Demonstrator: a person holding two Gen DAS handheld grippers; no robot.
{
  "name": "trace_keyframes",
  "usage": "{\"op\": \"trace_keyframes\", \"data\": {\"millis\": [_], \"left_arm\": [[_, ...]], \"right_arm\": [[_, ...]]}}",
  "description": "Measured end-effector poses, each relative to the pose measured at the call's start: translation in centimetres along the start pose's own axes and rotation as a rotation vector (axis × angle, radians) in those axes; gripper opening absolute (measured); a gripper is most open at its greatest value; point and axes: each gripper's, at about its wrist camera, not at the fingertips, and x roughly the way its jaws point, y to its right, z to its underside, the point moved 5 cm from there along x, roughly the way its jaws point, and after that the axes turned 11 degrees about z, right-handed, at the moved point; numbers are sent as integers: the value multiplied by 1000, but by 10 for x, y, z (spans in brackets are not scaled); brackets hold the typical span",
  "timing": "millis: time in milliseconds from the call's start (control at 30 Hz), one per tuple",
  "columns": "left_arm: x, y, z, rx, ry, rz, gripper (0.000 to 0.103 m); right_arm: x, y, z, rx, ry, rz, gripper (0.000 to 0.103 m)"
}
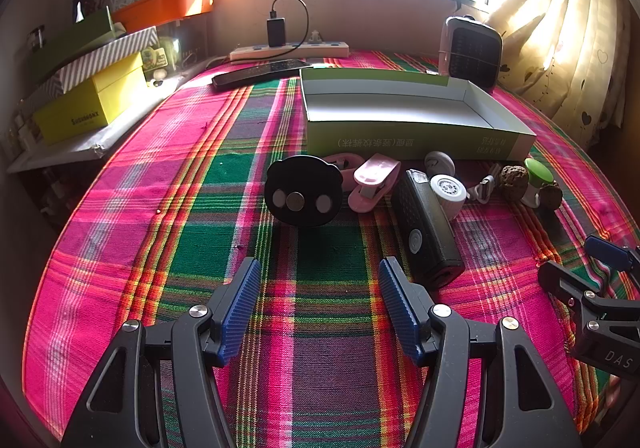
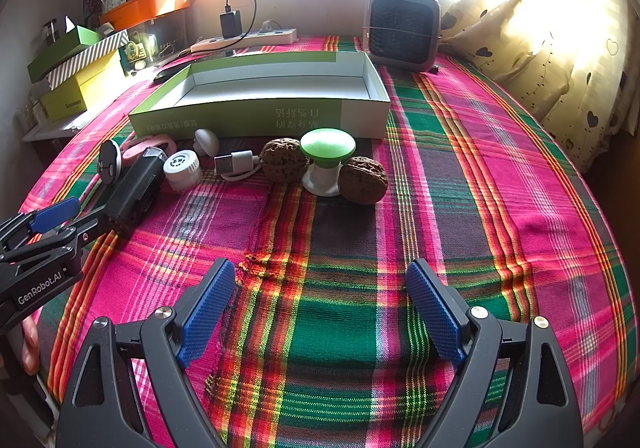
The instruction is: Organize objects
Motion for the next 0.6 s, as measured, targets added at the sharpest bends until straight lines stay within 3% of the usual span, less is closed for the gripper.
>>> {"op": "trace_keyframes", "data": {"millis": [600], "left_arm": [[0,0,0,3,-3,10,60]], "right_arm": [[0,-3,-1,0,-1,-2,88]]}}
